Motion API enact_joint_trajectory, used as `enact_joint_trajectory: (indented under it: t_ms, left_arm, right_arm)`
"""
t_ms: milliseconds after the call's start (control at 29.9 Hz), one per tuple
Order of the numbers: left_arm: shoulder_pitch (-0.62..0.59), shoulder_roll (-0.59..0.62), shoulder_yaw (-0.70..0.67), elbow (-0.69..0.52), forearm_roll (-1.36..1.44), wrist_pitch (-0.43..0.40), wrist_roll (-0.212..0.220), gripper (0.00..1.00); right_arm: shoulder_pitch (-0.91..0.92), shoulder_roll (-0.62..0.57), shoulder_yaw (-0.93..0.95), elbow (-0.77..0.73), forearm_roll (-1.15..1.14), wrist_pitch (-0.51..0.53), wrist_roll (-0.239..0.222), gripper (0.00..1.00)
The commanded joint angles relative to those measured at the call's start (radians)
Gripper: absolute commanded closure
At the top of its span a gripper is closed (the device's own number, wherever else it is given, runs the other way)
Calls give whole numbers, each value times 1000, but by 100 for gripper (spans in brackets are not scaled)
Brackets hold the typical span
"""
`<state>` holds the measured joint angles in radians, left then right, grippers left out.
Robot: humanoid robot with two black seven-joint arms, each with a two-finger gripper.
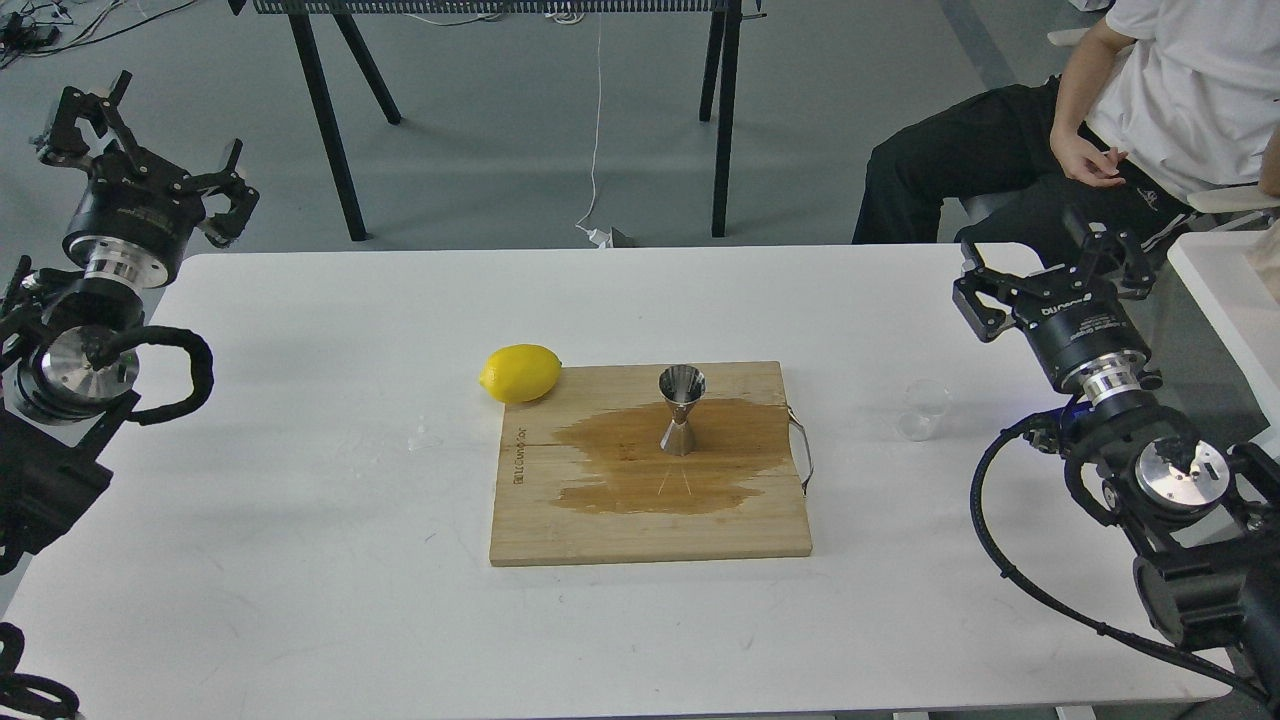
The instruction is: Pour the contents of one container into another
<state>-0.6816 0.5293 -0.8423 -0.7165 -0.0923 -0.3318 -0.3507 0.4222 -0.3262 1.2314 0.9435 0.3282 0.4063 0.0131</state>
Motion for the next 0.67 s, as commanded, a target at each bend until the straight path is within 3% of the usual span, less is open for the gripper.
enact_joint_trajectory:
  t_ms: [0, 234, 401, 635]
  left_arm:
    - [2, -8, -6, -1, -4, -4, -2, 0]
    - [4, -25, -27, -1, -26, -4, -1, 0]
    - [4, -26, -27, -1, -26, -6, -1, 0]
    - [4, -28, -27, 0, -26, -3, -5, 0]
  right_arm:
    - [120, -5, -1, -64, -83, 3, 34, 0]
    - [296, 44, -52, -302, -89, 8, 53, 0]
    - [296, 50, -55, -313, -89, 82, 56, 0]
    - [296, 58, -55, -325, -87, 82, 56, 0]
